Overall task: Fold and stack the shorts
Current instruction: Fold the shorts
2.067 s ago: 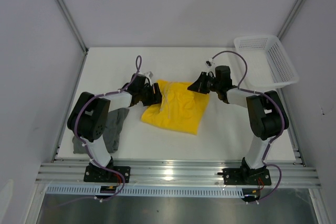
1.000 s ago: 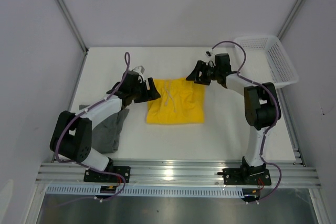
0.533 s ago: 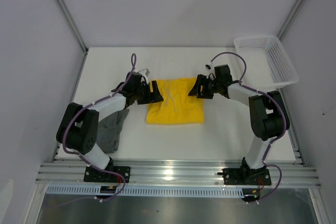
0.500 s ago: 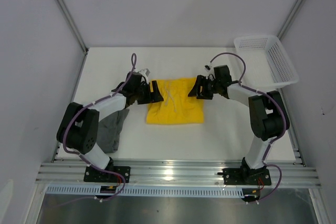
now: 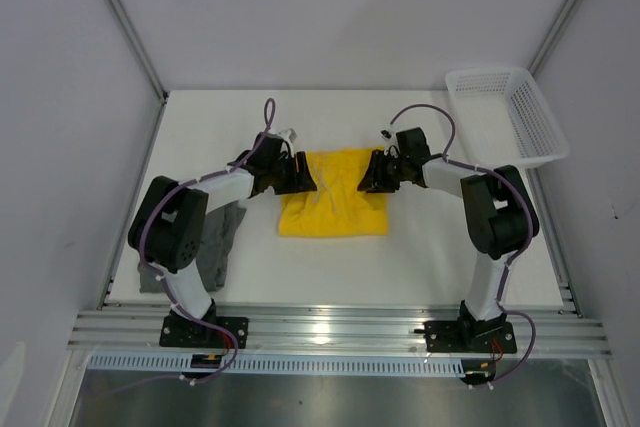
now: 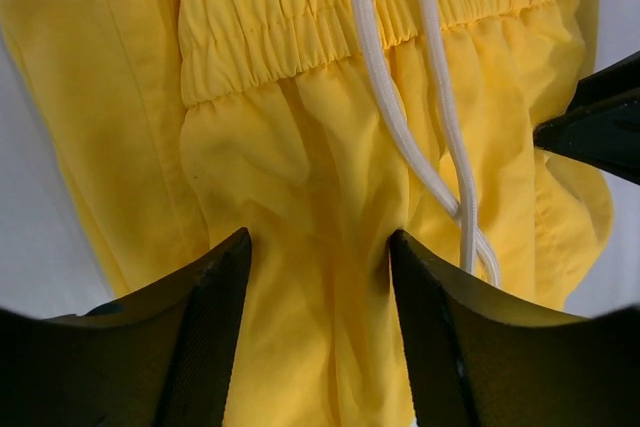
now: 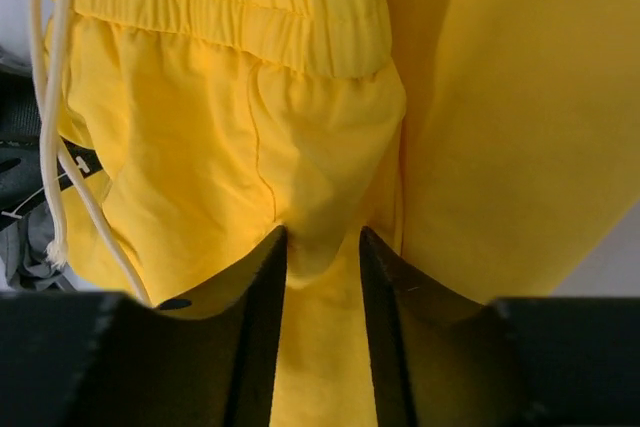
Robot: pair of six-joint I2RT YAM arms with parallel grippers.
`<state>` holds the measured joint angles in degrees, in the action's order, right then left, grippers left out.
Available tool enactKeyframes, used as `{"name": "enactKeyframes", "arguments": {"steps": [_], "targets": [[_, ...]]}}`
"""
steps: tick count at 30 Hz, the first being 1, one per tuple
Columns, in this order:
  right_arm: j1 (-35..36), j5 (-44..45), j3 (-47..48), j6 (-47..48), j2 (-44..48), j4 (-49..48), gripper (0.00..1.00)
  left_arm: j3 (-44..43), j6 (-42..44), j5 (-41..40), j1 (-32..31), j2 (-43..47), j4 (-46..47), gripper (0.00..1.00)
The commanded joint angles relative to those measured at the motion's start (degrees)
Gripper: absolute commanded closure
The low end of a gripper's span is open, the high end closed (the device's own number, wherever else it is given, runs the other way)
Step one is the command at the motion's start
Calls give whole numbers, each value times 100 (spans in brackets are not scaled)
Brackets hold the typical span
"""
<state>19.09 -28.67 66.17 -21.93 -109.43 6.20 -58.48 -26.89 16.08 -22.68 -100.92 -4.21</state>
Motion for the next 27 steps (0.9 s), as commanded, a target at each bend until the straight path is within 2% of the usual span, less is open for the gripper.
{"name": "enactKeyframes", "arguments": {"steps": [1, 2, 3, 5, 6, 7, 15, 24, 26, 27], "targets": [[59, 107, 265, 58, -149, -13, 64, -278, 18, -26, -96, -155, 201, 41], [77, 107, 273, 49, -149, -13, 71, -278, 9, -26, -97, -164, 227, 45], [77, 98, 300, 49, -158, -22, 86, -296, 0, -34, -97, -182, 236, 59], [68, 124, 291, 49, -88, -13, 99, -296, 9, -69, -105, -147, 227, 76], [77, 159, 282, 58, -53, -4, 100, -304, 26, -130, -97, -95, 210, 92], [68, 238, 256, 66, 0, 13, 100, -313, 61, -183, -97, -68, 158, 99], [-212, 274, -16, -4, 246, -136, 100, -559, 386, -667, -79, 205, -405, 100], [-415, 186, 27, -39, 159, -207, 100, -533, 475, -1062, -79, 152, -529, 100], [-406, 151, 89, -30, 18, -207, 96, -533, 483, -1106, -79, 56, -511, 100], [-398, 194, 132, -22, 0, -198, 86, -550, 457, -1150, -79, -32, -511, 100]]}}
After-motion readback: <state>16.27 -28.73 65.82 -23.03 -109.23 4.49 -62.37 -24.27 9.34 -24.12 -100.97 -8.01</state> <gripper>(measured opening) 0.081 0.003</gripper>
